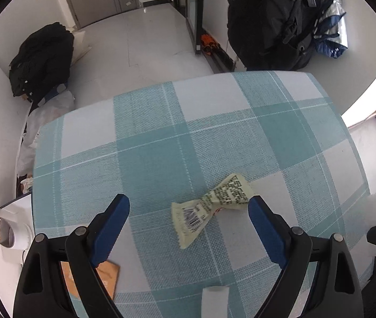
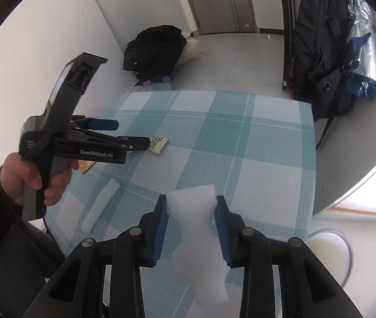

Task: Collect trash
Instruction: 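Close the right gripper on the white foam piece while the left gripper lowers onto the printed wrapper, then close the left gripper on the printed wrapper and lift it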

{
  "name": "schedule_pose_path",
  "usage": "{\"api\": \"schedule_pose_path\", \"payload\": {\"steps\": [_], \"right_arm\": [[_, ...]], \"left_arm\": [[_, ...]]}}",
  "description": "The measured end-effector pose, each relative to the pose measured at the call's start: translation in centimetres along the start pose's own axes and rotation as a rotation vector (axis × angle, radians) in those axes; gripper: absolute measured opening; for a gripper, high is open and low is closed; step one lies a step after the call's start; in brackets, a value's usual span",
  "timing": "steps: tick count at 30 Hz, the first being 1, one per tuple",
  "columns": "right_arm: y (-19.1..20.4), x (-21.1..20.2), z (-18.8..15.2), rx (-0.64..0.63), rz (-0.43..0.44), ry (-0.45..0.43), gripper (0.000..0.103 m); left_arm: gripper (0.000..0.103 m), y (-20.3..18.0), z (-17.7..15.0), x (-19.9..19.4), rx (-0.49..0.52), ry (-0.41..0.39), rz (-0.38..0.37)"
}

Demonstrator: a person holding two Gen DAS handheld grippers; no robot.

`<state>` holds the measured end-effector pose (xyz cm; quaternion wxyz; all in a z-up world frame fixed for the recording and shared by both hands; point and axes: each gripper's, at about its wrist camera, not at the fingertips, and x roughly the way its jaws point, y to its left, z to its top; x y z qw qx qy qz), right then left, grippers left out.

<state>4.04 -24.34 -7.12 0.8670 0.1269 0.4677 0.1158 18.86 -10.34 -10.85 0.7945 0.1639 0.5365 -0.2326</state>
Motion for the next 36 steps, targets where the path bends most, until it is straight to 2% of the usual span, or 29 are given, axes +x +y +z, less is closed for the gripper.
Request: {"api": "schedule_pose_path", "payload": {"steps": [4, 8, 10, 12, 13, 15, 17, 20, 31, 36], "right_arm": [[-0.3, -0.2, -0.1, 0.004, 0.004, -0.002, 0.033], [-0.4, -0.3, 0.0, 0.006, 0.008, -0.005, 0.033], [-0.4, -0.3, -0.1, 0.007, 0.011, -0.004, 0.033], [-0.5, -0.3, -0.1, 0.006, 0.009, -0.003, 0.033], [-0.5, -0.3, -0.1, 0.007, 0.011, -0.003, 0.033], [-0.5, -0.3, -0.1, 0.006, 0.009, -0.003, 0.033], [-0.5, -0.4, -0.1, 0.007, 0.01, -0.003, 0.033], [-0.4, -0.4, -0.1, 0.006, 0.008, -0.005, 0.033], [0.0, -1.0, -0.4, 0.006, -0.005, -0.018, 0.033], [0.2, -1.4, -0.4, 0.011, -0.004, -0.03, 0.033]], "left_arm": [[0.087, -0.7, 0.0, 0.6, 0.037, 0.005, 0.015], [0.077, -0.4, 0.0, 0.9, 0.026, 0.01, -0.017], [0.067, -0.3, 0.1, 0.6, 0.025, 0.003, -0.016], [0.048, -0.4, 0.1, 0.4, 0.026, 0.002, -0.027], [0.045, -0.4, 0.1, 0.3, 0.027, 0.005, -0.028], [0.032, -0.6, 0.0, 0.2, 0.028, 0.004, -0.027], [0.022, -0.8, 0.1, 0.2, 0.025, 0.003, -0.041], [0.017, -1.0, 0.2, 0.2, 0.013, -0.004, -0.064], [0.016, -0.6, -0.4, -1.2, -0.024, -0.032, -0.042], [0.016, 0.0, -0.7, -2.8, -0.056, -0.087, -0.035]]}}
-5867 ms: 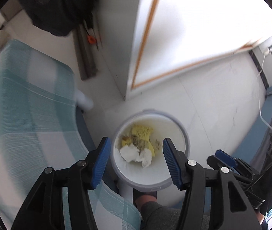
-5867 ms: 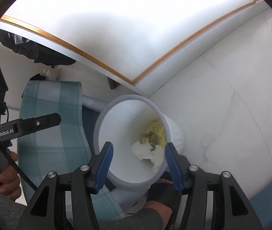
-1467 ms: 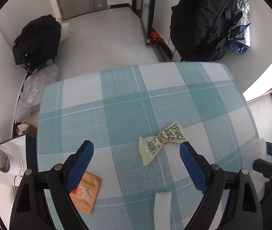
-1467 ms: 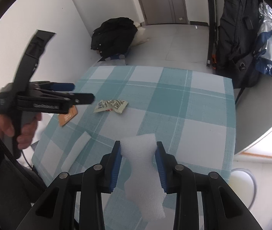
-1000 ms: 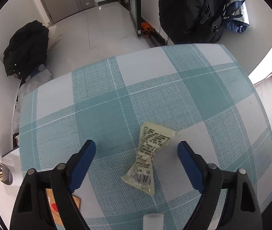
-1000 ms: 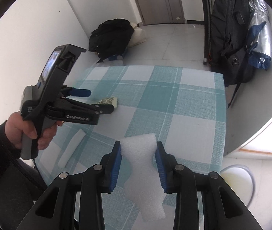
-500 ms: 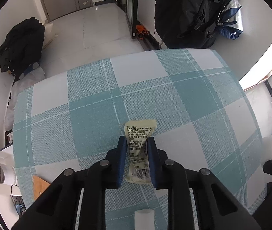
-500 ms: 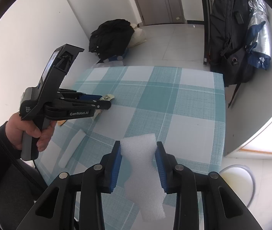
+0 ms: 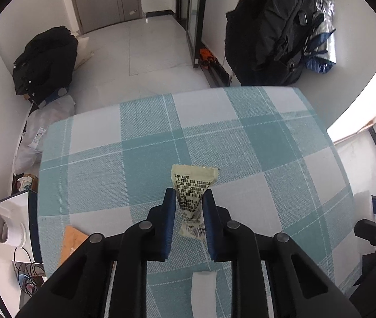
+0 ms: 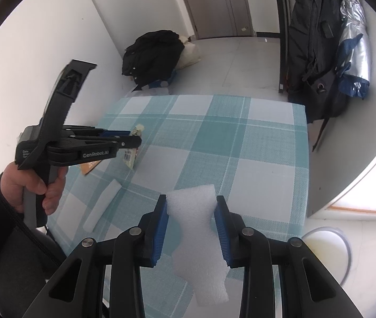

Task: Collect trash
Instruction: 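Close the left gripper on the printed wrapper and lift it, then carry the printed wrapper and white foam piece over the white bin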

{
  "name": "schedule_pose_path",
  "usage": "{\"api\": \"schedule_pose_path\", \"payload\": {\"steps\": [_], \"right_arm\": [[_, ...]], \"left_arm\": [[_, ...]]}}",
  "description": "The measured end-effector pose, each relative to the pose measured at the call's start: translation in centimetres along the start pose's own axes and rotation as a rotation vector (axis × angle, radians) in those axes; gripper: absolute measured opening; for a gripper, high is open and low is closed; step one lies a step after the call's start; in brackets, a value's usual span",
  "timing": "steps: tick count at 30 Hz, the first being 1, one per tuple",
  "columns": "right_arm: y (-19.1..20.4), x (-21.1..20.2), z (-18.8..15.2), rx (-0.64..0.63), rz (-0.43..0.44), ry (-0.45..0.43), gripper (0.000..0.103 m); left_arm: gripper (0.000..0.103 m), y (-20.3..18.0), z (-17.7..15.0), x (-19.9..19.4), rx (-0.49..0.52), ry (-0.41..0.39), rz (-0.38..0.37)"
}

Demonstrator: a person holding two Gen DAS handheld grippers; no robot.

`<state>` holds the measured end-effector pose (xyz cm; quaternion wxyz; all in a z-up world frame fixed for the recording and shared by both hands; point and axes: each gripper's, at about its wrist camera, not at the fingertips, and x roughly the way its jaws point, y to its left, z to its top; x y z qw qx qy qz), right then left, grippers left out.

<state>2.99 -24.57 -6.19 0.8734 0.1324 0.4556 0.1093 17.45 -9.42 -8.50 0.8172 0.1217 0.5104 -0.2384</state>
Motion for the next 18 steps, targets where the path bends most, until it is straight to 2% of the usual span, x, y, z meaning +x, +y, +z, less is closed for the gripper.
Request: {"api": "schedule_pose_path", "payload": {"steps": [2, 6, 18], "right_arm": [[0.1, -0.4, 0.1, 0.0, -0.002, -0.017, 0.033], [0.2, -1.1, 0.3, 0.012, 0.004, -0.042, 0.033], [1.0, -2.8, -0.5, 0.006, 0.006, -0.084, 0.033]], "left_arm": [[0.015, 0.1, 0.1, -0.8, -0.016, -0.022, 0.021], [0.014, 0.5, 0.2, -2.6, -0.081, -0.062, 0.016], [0.014, -0.8, -1.9, -6.6, -0.106, -0.149, 0.031]]}}
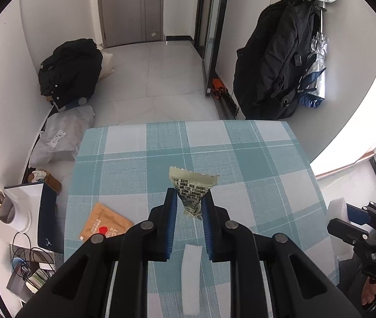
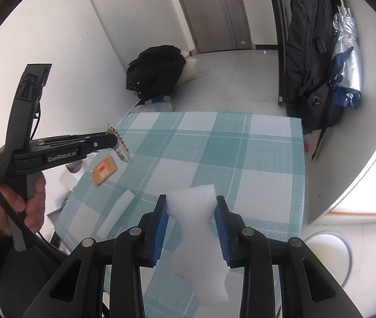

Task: Collect trash
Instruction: 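Carry the printed wrapper and white foam piece over the white bin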

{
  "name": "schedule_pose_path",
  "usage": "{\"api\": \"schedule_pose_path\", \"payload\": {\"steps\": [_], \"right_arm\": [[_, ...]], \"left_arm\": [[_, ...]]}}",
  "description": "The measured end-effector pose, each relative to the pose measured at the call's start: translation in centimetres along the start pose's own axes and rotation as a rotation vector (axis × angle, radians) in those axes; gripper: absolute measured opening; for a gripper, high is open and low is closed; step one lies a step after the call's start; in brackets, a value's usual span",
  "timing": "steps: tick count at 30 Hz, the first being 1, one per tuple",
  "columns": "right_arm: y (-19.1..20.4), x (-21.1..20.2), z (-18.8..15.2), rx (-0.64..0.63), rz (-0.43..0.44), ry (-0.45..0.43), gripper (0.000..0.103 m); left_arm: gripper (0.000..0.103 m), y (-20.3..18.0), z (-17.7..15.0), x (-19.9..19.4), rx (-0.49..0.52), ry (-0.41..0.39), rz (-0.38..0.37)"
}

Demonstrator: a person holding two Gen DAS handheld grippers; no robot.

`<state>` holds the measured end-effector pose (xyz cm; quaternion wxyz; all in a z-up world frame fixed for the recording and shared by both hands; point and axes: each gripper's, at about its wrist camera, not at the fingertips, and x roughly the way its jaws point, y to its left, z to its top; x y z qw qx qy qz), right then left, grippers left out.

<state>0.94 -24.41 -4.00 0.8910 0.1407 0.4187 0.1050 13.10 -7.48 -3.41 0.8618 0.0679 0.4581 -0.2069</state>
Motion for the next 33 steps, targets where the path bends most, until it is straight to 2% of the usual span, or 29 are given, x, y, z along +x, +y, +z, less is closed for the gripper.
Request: {"api": "schedule_pose_path", "payload": {"steps": [6, 13, 17, 23, 33], "right_arm": [[0.2, -1.1, -0.2, 0.002, -0.005, -0.032, 0.033], [0.8, -2.9, 0.2, 0.011, 0.033, -0.078, 0.033], [1.1, -5.1, 0.9, 0.013, 0.044, -0.136, 0.033], [0.3, -9.6, 2.1, 0.069, 0.082, -0.23, 0.033], [-2.8, -18.7, 2.8, 0.095, 0.027, -0.377, 0.033]], "left_arm": [[0.014, 0.1, -0.7, -2.7, -0.013, -0.064, 0.014], [0.014, -0.2, -0.8, -6.3, 0.0, -0.148, 0.033], [0.014, -0.8, -0.6, -8.5, 0.01, -0.201, 0.027], [0.014, -3.1, 0.2, -11.8, 0.032, -0.274, -0.029], [0.014, -9.2, 1.9, -14.2, 0.101, -0.33, -0.163]]}}
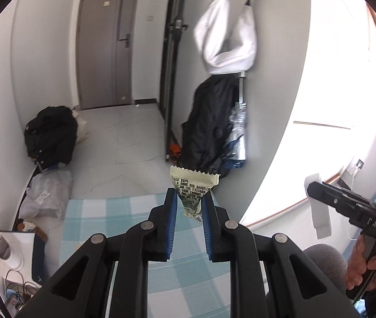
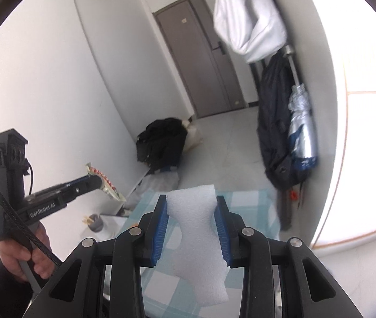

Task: Collect trash
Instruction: 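Carry the printed wrapper and white foam piece over the white bin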

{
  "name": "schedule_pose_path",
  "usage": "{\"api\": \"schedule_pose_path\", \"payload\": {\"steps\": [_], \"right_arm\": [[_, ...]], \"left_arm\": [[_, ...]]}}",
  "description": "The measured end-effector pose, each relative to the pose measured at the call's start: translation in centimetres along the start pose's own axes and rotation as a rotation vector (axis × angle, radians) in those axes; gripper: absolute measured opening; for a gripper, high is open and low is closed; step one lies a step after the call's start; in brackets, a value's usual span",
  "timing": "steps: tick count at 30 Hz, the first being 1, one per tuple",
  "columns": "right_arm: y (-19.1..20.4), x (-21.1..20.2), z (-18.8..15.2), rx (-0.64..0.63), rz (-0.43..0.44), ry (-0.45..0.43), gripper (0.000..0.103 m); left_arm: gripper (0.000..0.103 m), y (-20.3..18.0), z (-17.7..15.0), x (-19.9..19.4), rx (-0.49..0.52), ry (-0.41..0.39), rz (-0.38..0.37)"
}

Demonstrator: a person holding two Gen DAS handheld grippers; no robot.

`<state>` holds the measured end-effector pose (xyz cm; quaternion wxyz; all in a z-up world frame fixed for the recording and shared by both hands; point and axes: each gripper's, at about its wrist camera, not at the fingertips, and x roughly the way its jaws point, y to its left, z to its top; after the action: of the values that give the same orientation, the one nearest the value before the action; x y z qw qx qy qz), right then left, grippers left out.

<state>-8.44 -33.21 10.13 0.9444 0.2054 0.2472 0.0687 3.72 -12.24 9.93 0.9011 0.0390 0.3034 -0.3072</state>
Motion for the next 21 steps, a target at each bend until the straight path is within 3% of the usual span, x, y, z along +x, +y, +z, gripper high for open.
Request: {"api": "schedule_pose_path", "payload": {"steps": [9, 14, 21], "right_arm": [[-6.2, -6.4, 1.6, 0.055, -0.124, -0.077, 0.033], [-11.3, -8.4, 0.5, 0.124, -0.219, -0.078, 0.033], [-18.4, -9.5, -2.8, 0.252, -0.321, -0.052, 0.033]], "left_arm": [[0.014, -7.0, 1.6, 2.3, 0.07, 0.002, -0.148], [0.014, -11.3, 1.9, 4.3, 0.11, 0.032, -0.246], [0.014, -14.8, 1.3, 8.7, 0.162, 0.126, -0.309]]}}
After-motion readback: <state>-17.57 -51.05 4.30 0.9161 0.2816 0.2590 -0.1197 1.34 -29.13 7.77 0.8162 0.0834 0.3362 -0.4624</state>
